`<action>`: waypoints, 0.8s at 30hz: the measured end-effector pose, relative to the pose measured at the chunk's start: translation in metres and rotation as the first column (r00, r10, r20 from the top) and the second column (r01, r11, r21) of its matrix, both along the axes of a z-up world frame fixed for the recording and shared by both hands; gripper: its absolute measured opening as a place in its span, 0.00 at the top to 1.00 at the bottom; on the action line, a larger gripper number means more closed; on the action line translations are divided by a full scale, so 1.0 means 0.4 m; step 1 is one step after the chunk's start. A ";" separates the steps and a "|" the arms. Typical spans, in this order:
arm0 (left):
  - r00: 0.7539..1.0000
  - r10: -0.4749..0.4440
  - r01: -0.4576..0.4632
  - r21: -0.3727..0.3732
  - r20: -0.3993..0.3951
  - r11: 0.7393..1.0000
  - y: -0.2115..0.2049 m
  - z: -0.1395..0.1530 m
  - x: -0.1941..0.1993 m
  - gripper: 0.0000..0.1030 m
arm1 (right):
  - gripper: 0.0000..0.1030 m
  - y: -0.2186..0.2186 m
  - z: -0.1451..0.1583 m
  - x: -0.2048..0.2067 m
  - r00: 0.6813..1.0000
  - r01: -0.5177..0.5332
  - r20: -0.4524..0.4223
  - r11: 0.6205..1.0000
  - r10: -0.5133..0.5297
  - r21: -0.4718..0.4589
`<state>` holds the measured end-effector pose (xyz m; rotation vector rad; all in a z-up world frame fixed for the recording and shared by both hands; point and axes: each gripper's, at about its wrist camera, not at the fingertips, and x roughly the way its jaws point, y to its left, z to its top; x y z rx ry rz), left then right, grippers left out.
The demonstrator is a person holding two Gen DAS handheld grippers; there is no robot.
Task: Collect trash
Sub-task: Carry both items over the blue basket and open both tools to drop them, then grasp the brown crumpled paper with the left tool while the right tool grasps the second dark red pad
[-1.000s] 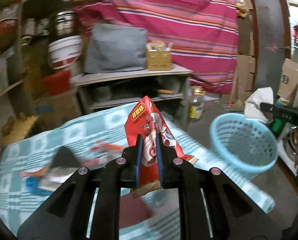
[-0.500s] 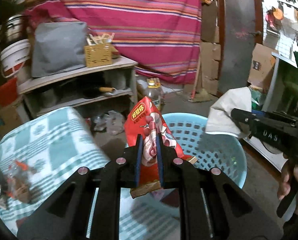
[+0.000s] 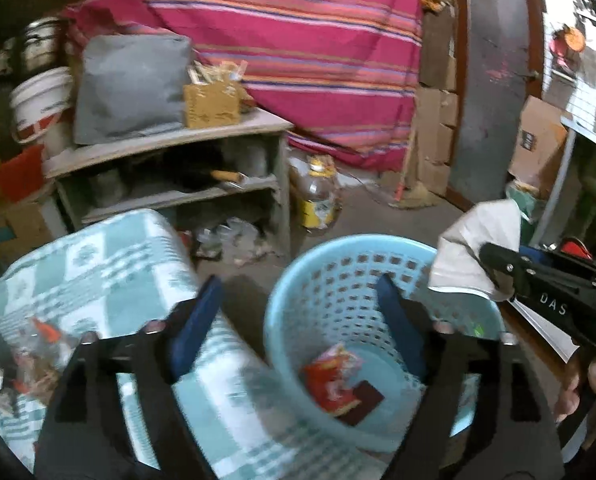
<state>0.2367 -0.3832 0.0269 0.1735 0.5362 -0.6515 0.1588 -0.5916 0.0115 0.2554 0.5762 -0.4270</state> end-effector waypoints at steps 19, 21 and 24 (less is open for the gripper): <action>0.973 0.223 -0.224 0.001 0.063 0.975 0.430 0.040 -0.069 0.05 | 0.12 0.198 0.032 0.068 0.997 -0.071 0.000 0.994 0.071 -0.087; 0.962 0.264 -0.265 0.016 0.064 0.964 0.501 0.025 -0.081 0.05 | 0.11 0.235 0.034 0.065 0.996 -0.089 0.000 0.991 0.089 -0.103; 0.945 0.324 -0.325 0.024 0.043 0.945 0.617 0.003 -0.092 0.05 | 0.11 0.317 0.028 0.059 0.990 -0.140 -0.007 0.984 0.141 -0.112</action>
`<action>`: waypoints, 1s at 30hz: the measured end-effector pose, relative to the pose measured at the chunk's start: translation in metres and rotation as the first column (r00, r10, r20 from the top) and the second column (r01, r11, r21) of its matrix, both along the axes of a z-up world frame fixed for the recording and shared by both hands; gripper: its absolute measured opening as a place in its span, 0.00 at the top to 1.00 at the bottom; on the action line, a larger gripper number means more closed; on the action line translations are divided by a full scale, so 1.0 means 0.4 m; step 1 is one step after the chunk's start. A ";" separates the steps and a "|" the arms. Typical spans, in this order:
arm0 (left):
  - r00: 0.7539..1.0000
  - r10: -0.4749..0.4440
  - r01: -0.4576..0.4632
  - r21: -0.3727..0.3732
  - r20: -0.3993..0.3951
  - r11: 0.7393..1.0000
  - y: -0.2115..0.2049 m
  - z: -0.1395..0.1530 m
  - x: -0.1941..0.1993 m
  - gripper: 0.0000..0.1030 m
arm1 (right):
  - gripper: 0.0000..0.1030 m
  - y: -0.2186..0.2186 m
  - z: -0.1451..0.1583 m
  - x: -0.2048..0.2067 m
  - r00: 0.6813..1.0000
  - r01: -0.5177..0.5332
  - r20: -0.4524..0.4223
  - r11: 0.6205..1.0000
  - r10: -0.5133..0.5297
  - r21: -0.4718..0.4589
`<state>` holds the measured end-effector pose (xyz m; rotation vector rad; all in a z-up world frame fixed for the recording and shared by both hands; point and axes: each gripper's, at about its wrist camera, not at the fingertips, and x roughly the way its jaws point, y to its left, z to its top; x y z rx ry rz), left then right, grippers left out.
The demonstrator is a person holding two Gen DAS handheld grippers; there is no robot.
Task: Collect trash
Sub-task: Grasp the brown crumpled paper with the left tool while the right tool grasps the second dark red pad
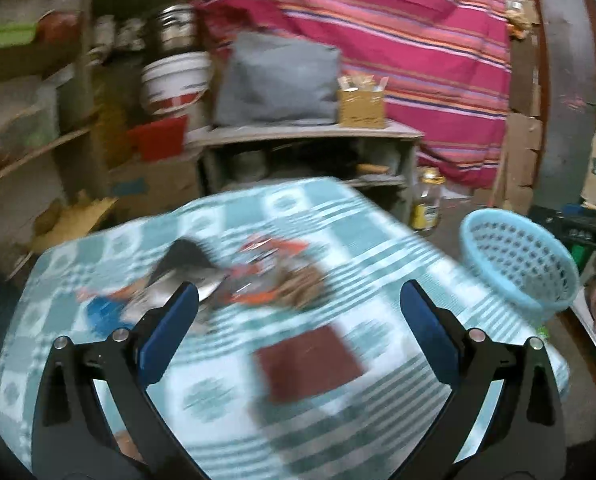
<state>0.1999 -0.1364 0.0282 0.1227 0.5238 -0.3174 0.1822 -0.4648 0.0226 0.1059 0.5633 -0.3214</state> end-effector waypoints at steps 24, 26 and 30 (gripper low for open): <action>0.956 0.031 -0.036 -0.009 -0.290 0.999 0.333 -0.218 -0.027 0.46 | 0.06 0.441 -0.138 0.077 0.970 -0.208 -0.111 0.975 0.215 0.073; 0.957 0.023 -0.029 -0.018 -0.290 0.999 0.332 -0.216 -0.027 0.49 | 0.06 0.460 -0.143 0.081 0.967 -0.218 -0.118 0.973 0.226 0.072; 0.975 0.028 -0.027 0.009 -0.221 1.000 0.336 -0.181 -0.030 0.50 | 0.06 0.500 -0.149 0.089 0.959 -0.247 -0.131 0.967 0.253 0.066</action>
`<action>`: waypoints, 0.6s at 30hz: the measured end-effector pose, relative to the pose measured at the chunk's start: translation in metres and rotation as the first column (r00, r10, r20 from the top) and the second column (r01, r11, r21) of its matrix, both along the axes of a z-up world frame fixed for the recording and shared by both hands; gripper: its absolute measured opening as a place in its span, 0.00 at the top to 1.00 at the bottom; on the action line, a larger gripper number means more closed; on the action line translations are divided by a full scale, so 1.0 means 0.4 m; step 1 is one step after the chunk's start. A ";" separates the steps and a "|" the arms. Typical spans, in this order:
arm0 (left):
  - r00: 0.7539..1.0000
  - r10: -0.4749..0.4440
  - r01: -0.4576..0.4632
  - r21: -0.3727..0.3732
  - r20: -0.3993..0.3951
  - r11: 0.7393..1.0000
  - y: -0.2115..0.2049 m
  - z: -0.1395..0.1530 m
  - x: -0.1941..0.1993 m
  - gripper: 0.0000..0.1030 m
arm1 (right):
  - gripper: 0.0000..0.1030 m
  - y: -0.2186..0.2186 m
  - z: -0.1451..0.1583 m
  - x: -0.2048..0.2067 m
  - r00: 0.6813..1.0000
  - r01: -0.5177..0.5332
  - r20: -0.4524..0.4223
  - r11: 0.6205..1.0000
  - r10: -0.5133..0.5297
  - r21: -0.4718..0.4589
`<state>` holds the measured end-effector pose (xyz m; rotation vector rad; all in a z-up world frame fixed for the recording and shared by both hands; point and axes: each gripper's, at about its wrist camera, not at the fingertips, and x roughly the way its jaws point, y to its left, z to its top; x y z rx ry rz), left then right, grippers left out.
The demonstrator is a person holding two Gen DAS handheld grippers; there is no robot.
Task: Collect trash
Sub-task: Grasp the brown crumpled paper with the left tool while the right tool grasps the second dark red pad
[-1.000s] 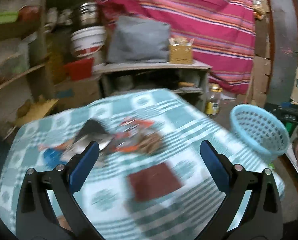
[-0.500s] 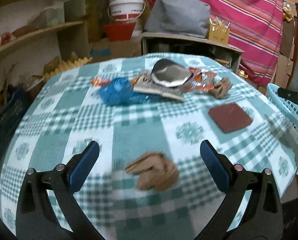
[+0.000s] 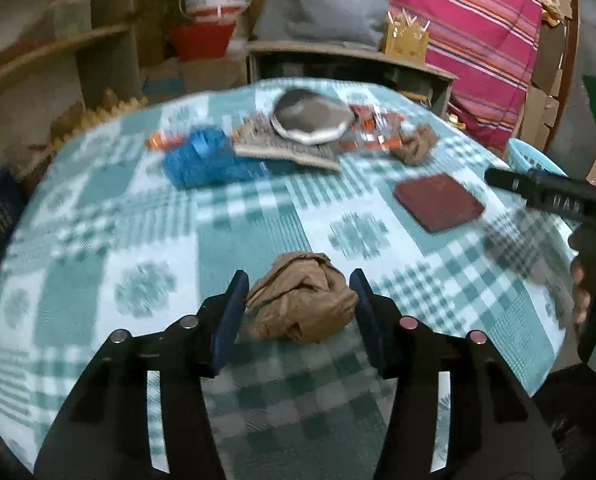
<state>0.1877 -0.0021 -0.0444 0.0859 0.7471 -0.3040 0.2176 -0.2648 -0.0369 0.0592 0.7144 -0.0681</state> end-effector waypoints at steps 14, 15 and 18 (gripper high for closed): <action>0.978 0.194 -0.186 -0.096 0.083 0.978 0.133 0.098 0.102 0.50 | 0.06 0.123 -0.054 0.052 0.989 -0.090 -0.118 0.996 0.088 -0.012; 0.975 0.204 -0.196 -0.094 0.086 0.976 0.139 0.099 0.104 0.49 | 0.06 0.129 -0.058 0.055 0.988 -0.092 -0.125 0.996 0.089 -0.011; 0.973 0.215 -0.208 -0.084 0.089 0.975 0.144 0.098 0.108 0.49 | 0.06 0.145 -0.074 0.070 0.984 -0.087 -0.160 0.996 0.084 -0.013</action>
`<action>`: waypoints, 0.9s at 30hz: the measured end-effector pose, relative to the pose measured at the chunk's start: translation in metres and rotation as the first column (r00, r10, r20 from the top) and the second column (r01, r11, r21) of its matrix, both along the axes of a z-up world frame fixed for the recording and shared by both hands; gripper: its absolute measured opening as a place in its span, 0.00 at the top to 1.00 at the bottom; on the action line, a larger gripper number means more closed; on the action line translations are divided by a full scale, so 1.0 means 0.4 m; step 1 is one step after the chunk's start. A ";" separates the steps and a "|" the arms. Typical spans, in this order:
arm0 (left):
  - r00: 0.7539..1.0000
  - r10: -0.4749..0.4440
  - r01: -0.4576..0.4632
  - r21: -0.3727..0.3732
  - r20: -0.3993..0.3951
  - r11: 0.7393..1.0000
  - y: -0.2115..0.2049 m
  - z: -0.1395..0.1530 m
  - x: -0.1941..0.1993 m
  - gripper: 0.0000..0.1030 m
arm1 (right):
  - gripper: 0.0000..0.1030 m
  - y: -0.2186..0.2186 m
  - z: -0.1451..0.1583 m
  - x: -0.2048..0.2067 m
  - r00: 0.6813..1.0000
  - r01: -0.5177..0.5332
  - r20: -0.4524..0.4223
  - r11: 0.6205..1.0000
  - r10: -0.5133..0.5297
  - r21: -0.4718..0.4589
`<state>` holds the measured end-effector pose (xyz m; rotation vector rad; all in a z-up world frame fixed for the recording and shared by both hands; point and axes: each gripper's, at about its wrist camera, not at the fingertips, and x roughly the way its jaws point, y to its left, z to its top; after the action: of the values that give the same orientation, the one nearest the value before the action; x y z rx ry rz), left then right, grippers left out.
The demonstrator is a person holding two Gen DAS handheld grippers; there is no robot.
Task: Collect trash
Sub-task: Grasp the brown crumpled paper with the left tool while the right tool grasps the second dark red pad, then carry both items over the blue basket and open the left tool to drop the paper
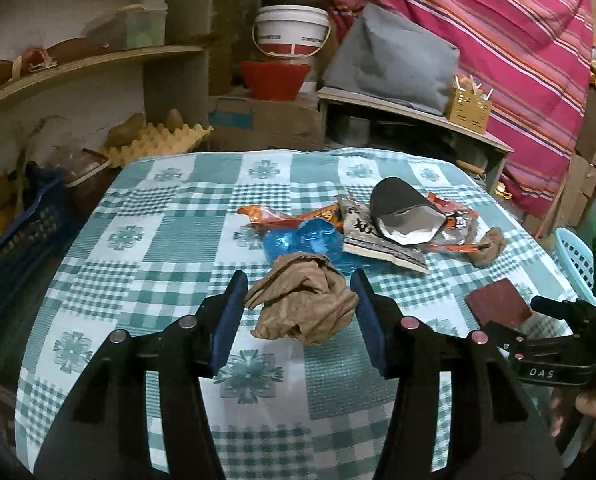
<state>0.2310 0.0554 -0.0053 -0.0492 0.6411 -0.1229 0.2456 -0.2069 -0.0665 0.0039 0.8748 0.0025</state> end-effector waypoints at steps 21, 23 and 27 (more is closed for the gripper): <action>1.000 -0.012 0.012 0.013 0.013 1.000 -0.102 0.021 -0.002 0.49 | 0.18 -0.084 0.108 -0.025 0.992 0.022 0.125 1.000 -0.020 -0.019; 0.999 -0.027 0.027 0.015 0.026 1.000 -0.138 0.034 -0.005 0.49 | 0.18 -0.135 0.139 -0.035 0.986 0.046 0.158 0.999 -0.046 0.001; 0.993 -0.088 0.084 0.053 0.074 0.995 -0.244 0.073 -0.015 0.49 | 0.18 -0.263 0.194 -0.054 0.971 0.107 0.213 0.994 -0.110 0.024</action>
<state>0.2249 -0.0422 0.0241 0.0307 0.5700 -0.1909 0.2240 -0.3123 0.0111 0.0624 0.6580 -0.0928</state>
